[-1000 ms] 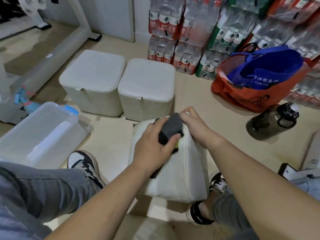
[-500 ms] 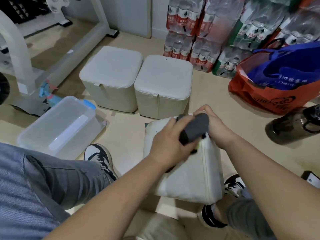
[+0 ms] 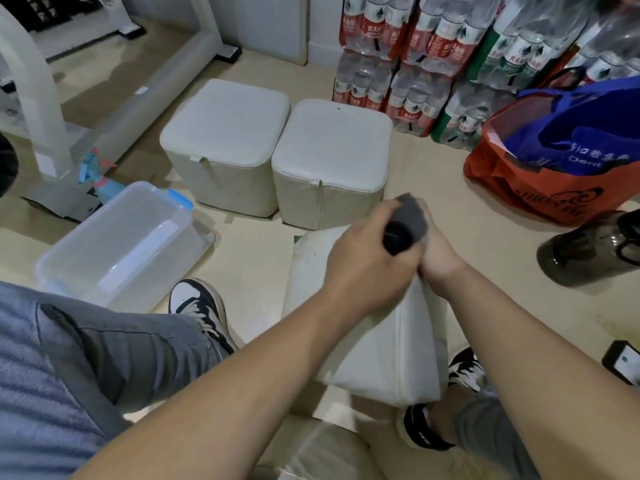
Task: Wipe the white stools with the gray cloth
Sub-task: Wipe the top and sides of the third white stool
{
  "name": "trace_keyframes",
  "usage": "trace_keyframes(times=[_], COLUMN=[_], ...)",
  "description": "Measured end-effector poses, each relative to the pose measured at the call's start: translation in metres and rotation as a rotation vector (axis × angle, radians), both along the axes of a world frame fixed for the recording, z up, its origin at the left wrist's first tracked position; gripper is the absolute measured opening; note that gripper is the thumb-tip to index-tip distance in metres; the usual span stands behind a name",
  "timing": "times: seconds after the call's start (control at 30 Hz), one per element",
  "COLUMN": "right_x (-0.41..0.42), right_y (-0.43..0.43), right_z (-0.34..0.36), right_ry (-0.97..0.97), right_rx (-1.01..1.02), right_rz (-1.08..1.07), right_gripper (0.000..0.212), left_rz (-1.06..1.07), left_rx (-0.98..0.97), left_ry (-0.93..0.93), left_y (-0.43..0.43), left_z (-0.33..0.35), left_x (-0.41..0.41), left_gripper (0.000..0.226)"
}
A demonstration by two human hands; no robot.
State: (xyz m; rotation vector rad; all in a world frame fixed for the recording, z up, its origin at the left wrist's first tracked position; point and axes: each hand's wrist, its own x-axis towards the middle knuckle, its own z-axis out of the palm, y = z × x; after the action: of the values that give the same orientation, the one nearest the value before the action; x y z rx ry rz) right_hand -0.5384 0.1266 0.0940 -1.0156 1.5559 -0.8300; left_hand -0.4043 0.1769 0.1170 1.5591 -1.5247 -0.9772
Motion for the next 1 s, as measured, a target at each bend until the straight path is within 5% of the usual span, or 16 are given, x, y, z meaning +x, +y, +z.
trace_keyframes(times=[0.13, 0.4, 0.5, 0.67, 0.8, 0.9, 1.0], right_x=[-0.002, -0.002, -0.007, -0.003, 0.009, 0.018, 0.017], right_y=[0.004, 0.006, 0.000, -0.012, -0.024, -0.023, -0.019], right_z=[-0.001, 0.004, -0.001, 0.002, 0.004, 0.010, 0.009], right_ry=[0.005, 0.090, 0.109, 0.211, 0.162, -0.029, 0.019], right_rx=[-0.004, -0.025, -0.001, 0.061, 0.148, 0.206, 0.171], right_rz=[0.042, 0.063, -0.067, -0.130, -0.103, -0.010, 0.089], right_gripper=[0.037, 0.021, 0.029, 0.045, 0.091, 0.068, 0.053], left_rz=[-0.019, 0.181, 0.233, 0.234, 0.011, 0.086, 0.122], left_rx=[-0.117, 0.228, 0.335, 0.304, 0.103, 0.019, 0.093], left_ry=[-0.136, -0.290, -0.352, -0.167, -0.102, -0.208, -0.208], left_y=[-0.015, -0.036, 0.005, 0.039, 0.029, 0.009, 0.000], left_z=[-0.009, -0.067, -0.091, -0.048, 0.019, 0.025, 0.022], left_x=[0.009, 0.086, 0.098, 0.056, 0.012, 0.019, 0.038], left_gripper=[0.051, 0.053, 0.056, 0.038, 0.046, 0.063, 0.071])
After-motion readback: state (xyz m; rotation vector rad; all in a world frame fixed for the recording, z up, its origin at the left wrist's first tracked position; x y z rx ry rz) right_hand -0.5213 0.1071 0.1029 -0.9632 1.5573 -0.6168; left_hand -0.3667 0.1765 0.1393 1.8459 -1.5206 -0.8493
